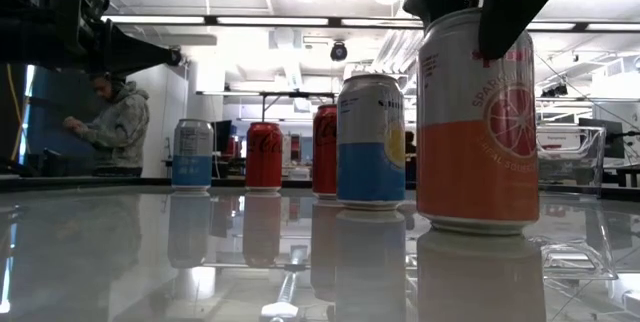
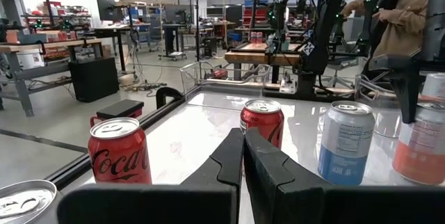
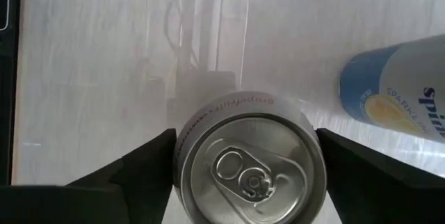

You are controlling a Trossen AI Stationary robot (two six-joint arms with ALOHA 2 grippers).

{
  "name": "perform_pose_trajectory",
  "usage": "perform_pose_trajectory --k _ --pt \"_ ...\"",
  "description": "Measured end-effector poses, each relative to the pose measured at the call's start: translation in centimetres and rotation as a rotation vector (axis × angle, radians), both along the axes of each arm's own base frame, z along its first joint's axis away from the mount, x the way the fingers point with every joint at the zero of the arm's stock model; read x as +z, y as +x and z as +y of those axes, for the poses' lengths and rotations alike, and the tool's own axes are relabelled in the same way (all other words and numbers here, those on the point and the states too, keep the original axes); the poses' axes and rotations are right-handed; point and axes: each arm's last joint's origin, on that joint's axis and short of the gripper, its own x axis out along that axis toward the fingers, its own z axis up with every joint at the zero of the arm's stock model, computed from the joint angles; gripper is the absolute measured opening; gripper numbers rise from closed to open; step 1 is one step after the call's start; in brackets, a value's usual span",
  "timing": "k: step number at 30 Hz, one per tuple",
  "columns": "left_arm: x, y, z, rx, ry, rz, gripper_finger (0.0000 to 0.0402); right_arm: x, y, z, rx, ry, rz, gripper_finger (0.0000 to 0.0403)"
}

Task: Sort soda cans
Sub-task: Put the orange-white soda can into the bottom right transparent bin

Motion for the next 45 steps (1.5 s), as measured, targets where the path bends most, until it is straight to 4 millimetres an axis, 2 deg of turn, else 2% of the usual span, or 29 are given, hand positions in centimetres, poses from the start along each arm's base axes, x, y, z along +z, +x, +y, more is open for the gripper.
perform_pose_trajectory --k 3,6,11,17,21,31,39,45 --pt "0.0 0.0 0.0 0.0 0.0 0.0 0.0005 0.2 -0.2 -0.1 -0.015 -0.007 0.018 0.0287" --pt "0.0 0.0 0.0 0.0 0.0 0.0 0.0005 1.3 -0.4 -0.1 -0.014 -0.04 0.048 0.028" --pt "0.0 0.0 0.0 0.0 0.0 0.002 0.0005 5.6 -0.8 1.1 -0.032 -0.03 -0.019 0.028" --pt "0.0 0.0 0.0 0.0 0.0 0.003 0.0005 10.5 -3.7 4.0 -0.117 0.074 -0.015 0.028" --pt "-0.1 0.0 0.0 0.0 -0.001 0.006 0.0005 11.9 -7.0 5.5 -0.27 0.085 0.049 0.0279" --pt "0.0 0.0 0.0 0.003 0.002 0.0 0.0005 11.7 -13.9 9.8 -0.615 0.14 0.108 0.0279" --pt "0.0 0.0 0.0 0.007 0.015 0.002 0.0005 11.5 -17.1 12.1 -0.759 0.182 0.032 0.0279" --pt "0.0 0.0 0.0 0.007 0.008 0.0 0.0005 7.9 -18.1 13.2 -0.724 0.119 0.146 0.0279"
